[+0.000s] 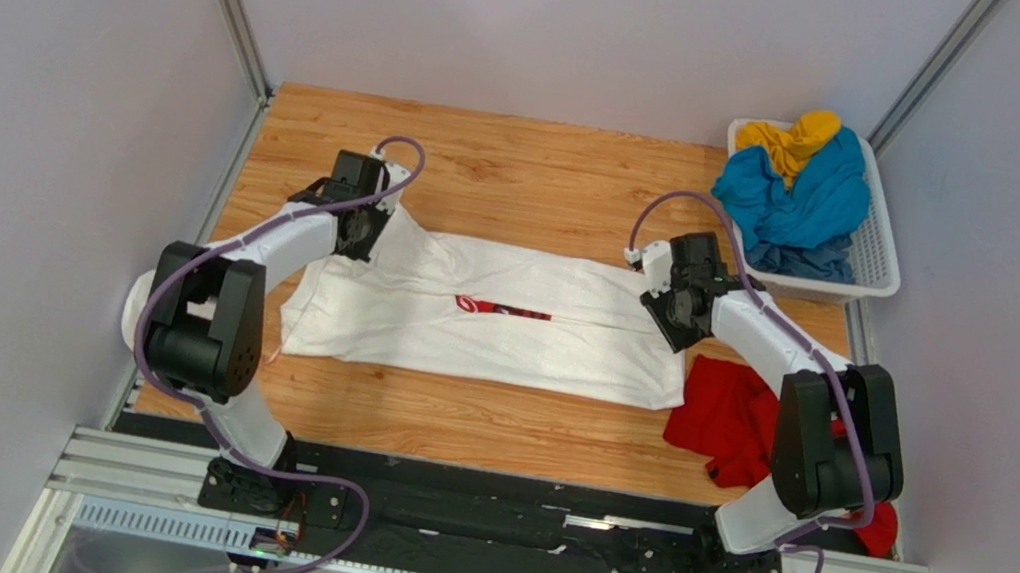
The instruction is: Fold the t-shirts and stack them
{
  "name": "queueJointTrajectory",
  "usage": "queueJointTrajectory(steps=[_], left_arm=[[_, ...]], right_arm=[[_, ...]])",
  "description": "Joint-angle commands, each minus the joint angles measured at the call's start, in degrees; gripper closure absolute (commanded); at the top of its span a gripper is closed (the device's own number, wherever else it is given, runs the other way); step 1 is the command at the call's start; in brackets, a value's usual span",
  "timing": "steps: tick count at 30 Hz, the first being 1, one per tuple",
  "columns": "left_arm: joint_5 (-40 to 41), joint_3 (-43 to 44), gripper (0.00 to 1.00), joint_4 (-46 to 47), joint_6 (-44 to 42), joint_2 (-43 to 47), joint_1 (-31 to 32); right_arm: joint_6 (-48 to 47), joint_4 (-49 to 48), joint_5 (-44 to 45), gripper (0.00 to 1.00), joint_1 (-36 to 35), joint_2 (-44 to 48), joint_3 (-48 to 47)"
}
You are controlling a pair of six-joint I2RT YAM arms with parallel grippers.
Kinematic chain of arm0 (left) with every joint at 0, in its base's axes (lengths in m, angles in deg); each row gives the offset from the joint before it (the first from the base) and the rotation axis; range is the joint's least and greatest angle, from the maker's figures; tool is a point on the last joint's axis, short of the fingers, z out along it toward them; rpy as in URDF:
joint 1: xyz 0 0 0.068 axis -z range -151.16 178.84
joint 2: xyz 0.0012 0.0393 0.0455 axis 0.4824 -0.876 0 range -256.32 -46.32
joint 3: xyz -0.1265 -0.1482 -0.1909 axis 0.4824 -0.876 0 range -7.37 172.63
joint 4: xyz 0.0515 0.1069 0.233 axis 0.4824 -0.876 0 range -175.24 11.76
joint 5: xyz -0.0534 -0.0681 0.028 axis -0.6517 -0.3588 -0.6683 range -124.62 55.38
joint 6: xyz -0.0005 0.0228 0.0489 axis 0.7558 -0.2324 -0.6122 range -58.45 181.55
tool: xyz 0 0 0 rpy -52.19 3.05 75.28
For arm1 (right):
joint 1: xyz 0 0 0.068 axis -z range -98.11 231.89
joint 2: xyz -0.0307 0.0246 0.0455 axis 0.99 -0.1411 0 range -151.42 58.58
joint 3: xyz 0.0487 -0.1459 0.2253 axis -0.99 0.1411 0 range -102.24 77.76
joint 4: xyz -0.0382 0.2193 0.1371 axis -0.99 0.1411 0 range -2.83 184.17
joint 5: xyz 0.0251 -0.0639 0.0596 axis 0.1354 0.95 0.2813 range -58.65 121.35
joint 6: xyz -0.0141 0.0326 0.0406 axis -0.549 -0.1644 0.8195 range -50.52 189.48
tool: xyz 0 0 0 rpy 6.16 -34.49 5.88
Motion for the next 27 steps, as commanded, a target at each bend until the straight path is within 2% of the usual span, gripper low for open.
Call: queueJointTrajectory(steps=[1,18,21,23,25,27], left_arm=[[0.5,-1.9,1.00,0.4,-1.3,5.6,-0.3],[2.2,-12.4,1.00,0.2,-5.4,16.3,-0.3],[2.8,-13.4,0.93,1.0,-6.1,17.0,-0.3],[2.9,-14.2,0.84,1.7,-6.4,17.2,-0.3],[2.8,-14.7,0.69,1.9,-6.5,17.2,-0.3],[2.9,-14.8,0.65,2.4,-6.8,17.2,-0.3]], right_arm=[[0.6,-0.4,-0.2,0.71,-0.4,-0.4,-0.1],[0.6,0.2,0.8,0.71,-0.8,-1.0,-1.1],[0.6,0.2,0.9,0.71,-0.9,-1.0,-1.0],[0.6,0.3,1.1,0.71,-1.0,-0.9,-0.9],[0.6,0.1,1.1,0.71,-1.0,-0.8,-0.6],[0.7,-0.1,1.2,0.71,-1.0,-0.8,-0.5]])
